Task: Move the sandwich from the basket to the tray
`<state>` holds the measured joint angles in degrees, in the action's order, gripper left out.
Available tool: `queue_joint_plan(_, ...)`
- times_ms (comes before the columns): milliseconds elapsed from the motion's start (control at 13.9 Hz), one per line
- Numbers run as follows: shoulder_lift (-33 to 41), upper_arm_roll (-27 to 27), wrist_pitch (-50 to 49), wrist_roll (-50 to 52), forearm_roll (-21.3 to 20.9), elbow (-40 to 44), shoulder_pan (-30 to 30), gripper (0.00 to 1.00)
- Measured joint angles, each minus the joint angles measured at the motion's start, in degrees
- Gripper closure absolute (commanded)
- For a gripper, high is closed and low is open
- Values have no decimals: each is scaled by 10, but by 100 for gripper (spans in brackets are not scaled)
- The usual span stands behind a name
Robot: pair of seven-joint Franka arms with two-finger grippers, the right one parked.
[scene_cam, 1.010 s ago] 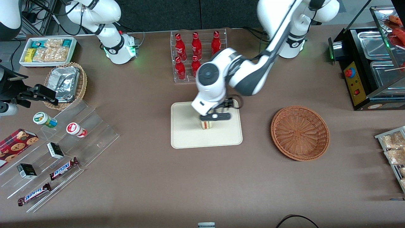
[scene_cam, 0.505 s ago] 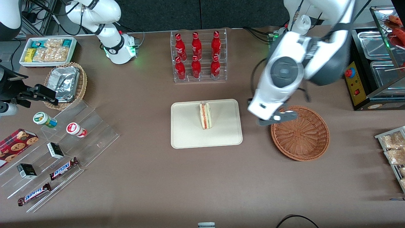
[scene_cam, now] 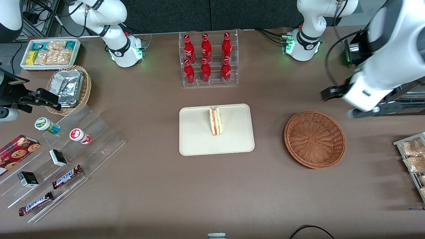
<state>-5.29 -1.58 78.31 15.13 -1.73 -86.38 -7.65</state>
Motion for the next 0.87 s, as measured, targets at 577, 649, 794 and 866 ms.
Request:
queue_joint_plan(577, 40, 2, 0, -127, 1, -35, 97, 0)
queue_joint_plan(649, 43, 2, 0, -128, 2, -35, 99, 0)
queue_joint_plan(794, 47, -1, 0, -129, 2, -33, 99, 0)
queue_joint_plan(866, 47, -2, 0, -130, 2, -28, 97, 0)
